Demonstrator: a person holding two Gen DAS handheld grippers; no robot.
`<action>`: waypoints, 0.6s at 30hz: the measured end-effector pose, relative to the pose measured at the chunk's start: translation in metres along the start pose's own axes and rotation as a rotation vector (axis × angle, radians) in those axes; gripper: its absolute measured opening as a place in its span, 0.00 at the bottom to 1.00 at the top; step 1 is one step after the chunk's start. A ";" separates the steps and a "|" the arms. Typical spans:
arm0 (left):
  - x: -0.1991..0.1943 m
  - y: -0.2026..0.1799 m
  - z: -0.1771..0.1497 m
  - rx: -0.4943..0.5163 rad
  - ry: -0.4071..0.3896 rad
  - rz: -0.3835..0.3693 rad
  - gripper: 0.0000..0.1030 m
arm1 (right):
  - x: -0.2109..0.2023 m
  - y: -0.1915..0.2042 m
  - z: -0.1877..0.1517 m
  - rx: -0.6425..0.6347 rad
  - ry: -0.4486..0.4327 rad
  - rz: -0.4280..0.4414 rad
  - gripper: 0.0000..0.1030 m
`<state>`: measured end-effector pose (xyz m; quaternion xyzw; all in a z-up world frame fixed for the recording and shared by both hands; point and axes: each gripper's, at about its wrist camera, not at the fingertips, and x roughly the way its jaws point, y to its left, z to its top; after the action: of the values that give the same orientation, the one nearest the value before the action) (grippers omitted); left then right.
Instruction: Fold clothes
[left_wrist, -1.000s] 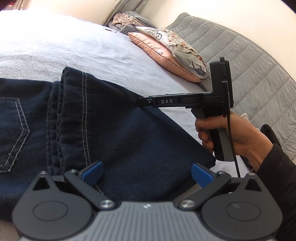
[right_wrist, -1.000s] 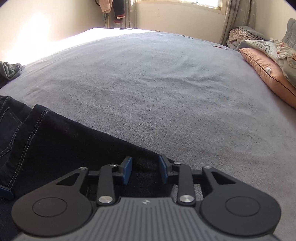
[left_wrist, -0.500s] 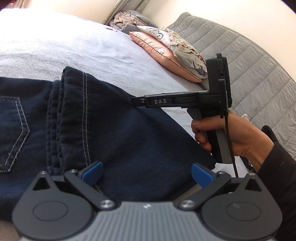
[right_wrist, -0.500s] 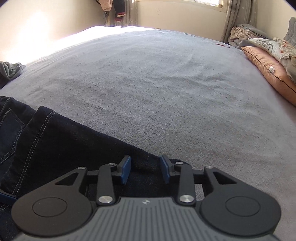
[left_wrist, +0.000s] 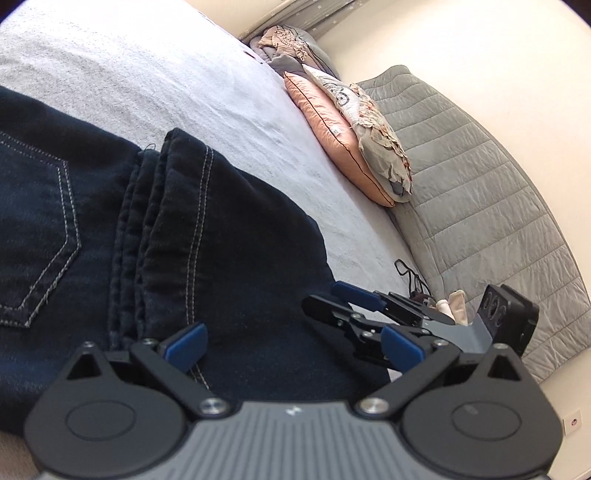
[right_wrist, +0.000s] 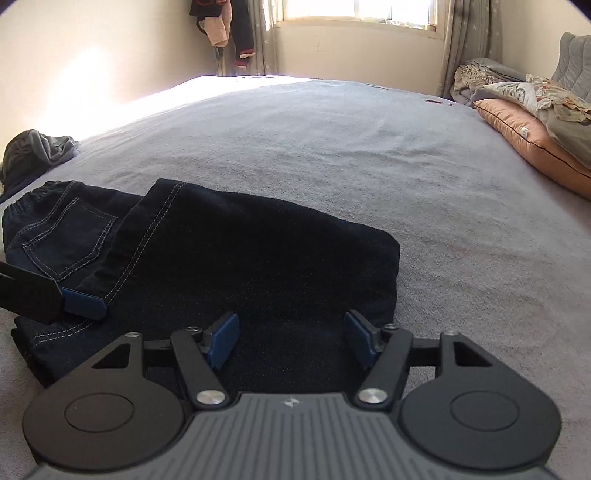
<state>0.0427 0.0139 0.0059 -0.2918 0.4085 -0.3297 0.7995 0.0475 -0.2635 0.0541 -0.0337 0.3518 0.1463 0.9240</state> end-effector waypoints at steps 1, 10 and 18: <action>0.000 0.000 -0.001 0.001 0.001 0.001 0.99 | -0.006 0.001 0.000 -0.001 0.007 -0.004 0.64; 0.002 -0.006 -0.003 0.047 0.005 0.039 0.96 | -0.025 0.001 -0.026 0.047 0.088 -0.031 0.64; 0.006 -0.009 -0.001 0.070 0.010 0.055 0.96 | -0.042 -0.006 -0.051 0.160 0.078 0.000 0.28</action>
<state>0.0418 0.0032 0.0093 -0.2506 0.4085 -0.3232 0.8160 -0.0131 -0.2879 0.0438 0.0346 0.3982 0.1161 0.9093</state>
